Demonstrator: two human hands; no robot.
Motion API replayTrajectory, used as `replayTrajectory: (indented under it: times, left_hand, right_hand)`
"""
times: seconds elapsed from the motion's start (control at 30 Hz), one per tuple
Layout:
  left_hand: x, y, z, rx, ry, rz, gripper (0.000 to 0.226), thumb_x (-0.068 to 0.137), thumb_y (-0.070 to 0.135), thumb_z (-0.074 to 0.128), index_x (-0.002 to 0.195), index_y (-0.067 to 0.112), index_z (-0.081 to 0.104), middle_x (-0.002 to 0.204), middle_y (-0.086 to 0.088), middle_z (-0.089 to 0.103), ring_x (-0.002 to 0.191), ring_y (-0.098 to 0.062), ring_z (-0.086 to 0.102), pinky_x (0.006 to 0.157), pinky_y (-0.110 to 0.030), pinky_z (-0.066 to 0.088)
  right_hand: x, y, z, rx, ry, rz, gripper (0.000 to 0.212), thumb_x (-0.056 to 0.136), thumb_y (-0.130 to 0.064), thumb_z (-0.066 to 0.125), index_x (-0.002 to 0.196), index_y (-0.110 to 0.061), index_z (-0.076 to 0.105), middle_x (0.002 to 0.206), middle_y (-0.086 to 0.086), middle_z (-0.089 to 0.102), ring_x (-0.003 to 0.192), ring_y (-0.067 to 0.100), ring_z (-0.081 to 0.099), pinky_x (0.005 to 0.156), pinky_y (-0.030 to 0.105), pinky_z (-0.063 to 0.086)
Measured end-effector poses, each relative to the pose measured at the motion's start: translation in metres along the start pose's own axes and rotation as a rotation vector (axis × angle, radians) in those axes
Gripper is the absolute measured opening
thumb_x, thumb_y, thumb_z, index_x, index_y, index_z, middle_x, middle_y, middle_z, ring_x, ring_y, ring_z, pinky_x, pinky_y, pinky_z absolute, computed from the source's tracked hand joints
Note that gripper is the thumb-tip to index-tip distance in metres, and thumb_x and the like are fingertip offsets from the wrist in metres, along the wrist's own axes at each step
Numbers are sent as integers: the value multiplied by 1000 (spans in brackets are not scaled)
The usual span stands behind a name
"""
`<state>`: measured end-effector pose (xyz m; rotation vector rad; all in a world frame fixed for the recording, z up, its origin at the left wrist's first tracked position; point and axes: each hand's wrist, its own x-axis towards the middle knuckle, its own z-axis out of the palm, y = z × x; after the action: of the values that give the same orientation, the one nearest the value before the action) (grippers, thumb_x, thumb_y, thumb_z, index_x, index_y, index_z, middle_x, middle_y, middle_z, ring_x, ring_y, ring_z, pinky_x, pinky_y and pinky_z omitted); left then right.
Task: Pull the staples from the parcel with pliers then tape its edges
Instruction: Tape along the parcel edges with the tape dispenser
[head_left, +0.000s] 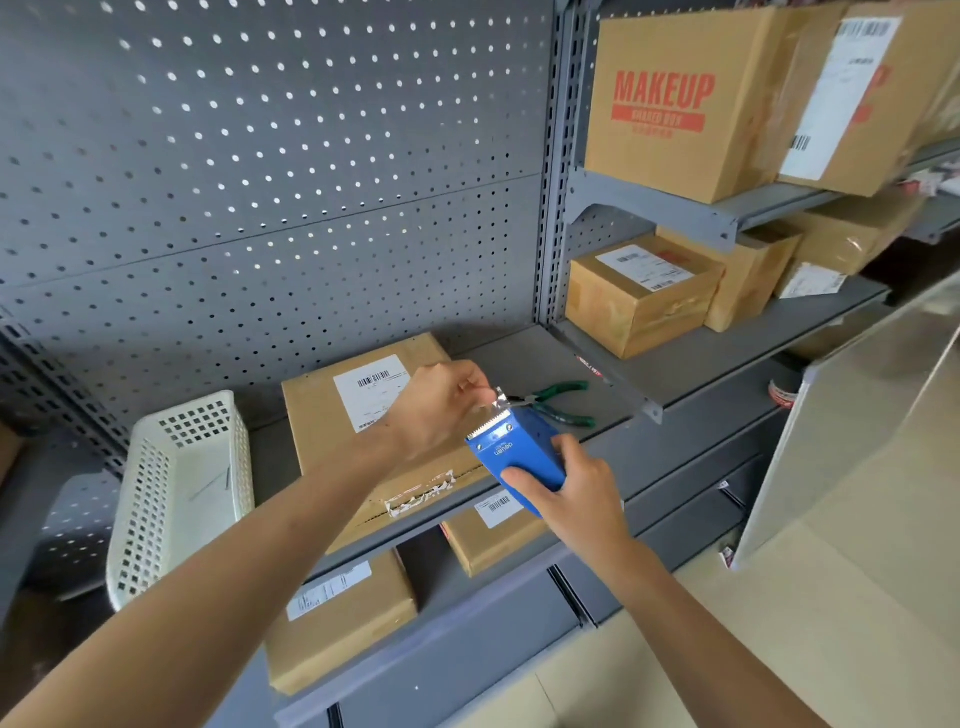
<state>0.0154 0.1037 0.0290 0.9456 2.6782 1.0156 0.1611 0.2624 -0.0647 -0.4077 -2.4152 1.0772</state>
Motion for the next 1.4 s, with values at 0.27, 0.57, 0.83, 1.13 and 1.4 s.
replayTrajectory:
  times: [0.27,0.57,0.83,1.13,1.4]
  left_hand:
    - [-7,-8,3,97,-64,-28,11,98,30,65,95,21,71,98,7,71,92,-14,62,80,-29,48]
    - [-2,-8,-10,143,-123,-75,13,101,30,63,88,30,64,99,8,67,98,-14,59,81,-28,40]
    - [2,-7,-15,148,-138,-73,13,100,31,63,89,23,65,89,14,59,93,-11,56,82,-28,40]
    - [15,-13,-16,135,-131,-50,16,98,31,66,88,20,71,97,5,68,98,-17,63,85,-34,49]
    - [23,-14,-10,163,-211,-71,18,99,34,63,98,19,73,104,3,67,106,-18,61,94,-39,49]
  right_hand:
    - [-27,-15,12,17,20,105,63,69,-82,59,82,-20,56,67,-7,64,62,16,63,59,40,54]
    - [-44,-25,3,84,-19,184,53,70,-80,60,77,-27,56,65,-10,64,60,7,63,54,24,48]
    - [-58,-22,-7,127,-69,238,52,74,-77,65,77,-25,55,64,-8,62,55,6,60,50,17,42]
    - [-54,-17,-13,105,-93,296,60,71,-83,61,79,-23,58,66,-7,64,56,9,63,53,25,51]
    - [-53,-17,-12,231,-135,385,61,78,-72,70,80,-12,61,72,8,65,50,6,52,52,26,47]
